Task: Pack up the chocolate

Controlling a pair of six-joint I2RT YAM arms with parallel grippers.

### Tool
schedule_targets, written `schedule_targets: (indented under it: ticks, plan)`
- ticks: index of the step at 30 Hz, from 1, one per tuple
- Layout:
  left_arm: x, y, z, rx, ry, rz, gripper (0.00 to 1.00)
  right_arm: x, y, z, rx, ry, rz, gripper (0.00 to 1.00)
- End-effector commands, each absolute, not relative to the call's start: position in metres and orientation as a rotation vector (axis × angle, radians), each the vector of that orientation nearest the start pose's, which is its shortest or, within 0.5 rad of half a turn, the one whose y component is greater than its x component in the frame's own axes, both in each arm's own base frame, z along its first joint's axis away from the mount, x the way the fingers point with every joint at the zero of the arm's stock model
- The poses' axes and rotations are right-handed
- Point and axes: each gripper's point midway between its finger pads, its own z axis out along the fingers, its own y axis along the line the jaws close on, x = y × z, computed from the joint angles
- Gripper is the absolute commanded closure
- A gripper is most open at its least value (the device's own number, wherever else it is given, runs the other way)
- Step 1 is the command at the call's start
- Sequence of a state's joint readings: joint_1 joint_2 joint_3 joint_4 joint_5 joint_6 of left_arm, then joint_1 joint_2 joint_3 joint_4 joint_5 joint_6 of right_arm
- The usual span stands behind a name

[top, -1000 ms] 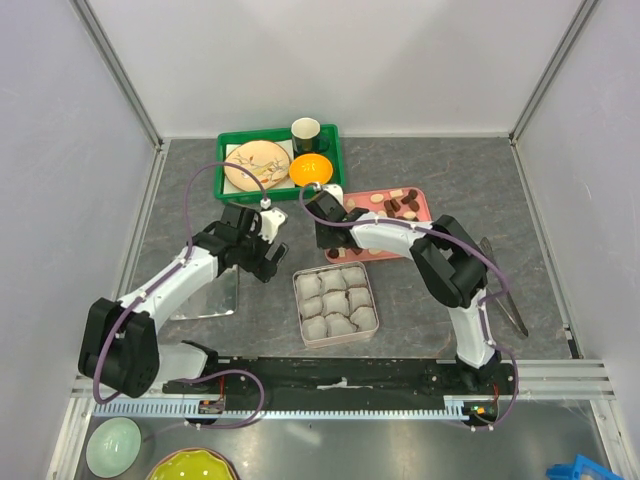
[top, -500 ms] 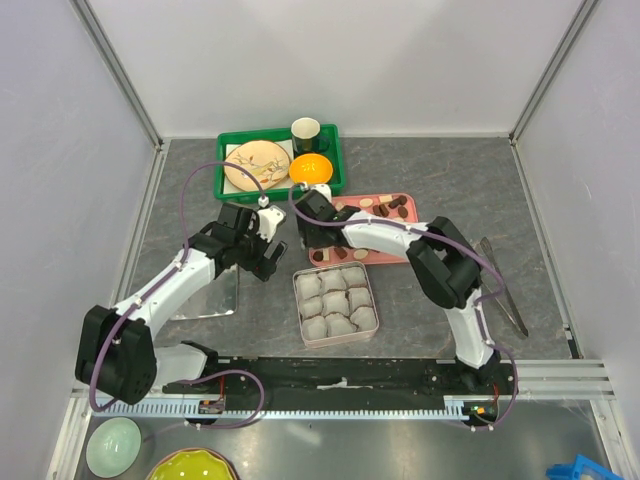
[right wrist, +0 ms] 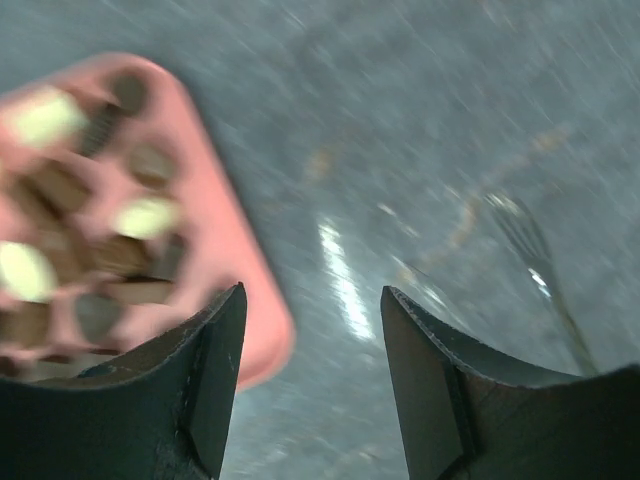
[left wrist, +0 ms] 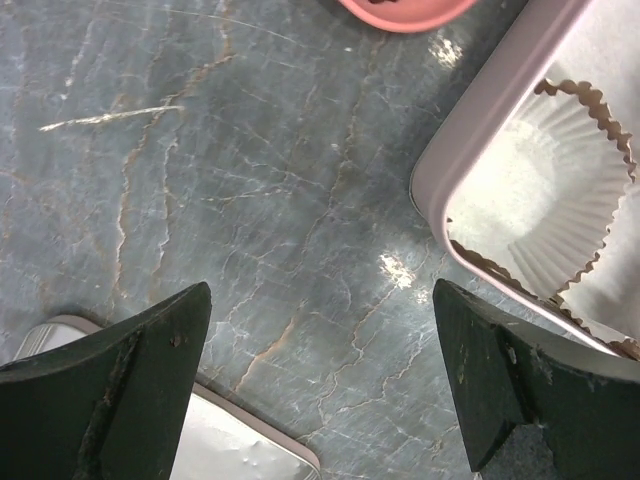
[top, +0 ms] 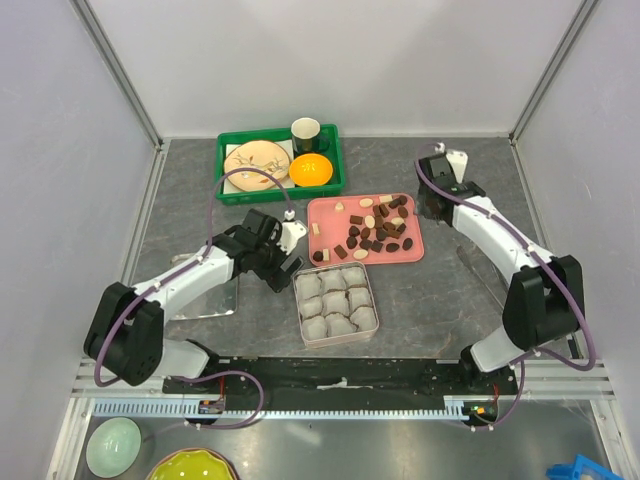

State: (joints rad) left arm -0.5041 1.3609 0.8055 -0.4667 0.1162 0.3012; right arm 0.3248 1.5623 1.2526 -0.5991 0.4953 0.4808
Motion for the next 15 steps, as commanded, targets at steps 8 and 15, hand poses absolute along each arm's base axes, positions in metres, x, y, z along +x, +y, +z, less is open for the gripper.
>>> schedule_targets:
  ticks: [8, 15]
  plan:
    - [0.253, -0.162, 0.072, 1.199, 2.269, -0.287, 0.01, 0.316, -0.039, 0.11, 0.54, 2.458, -0.582, 0.34]
    - [0.25, -0.179, 0.063, 1.248, 2.257, -0.296, 0.01, 0.314, -0.041, 0.089, 0.536, 2.522, -0.603, 0.33]
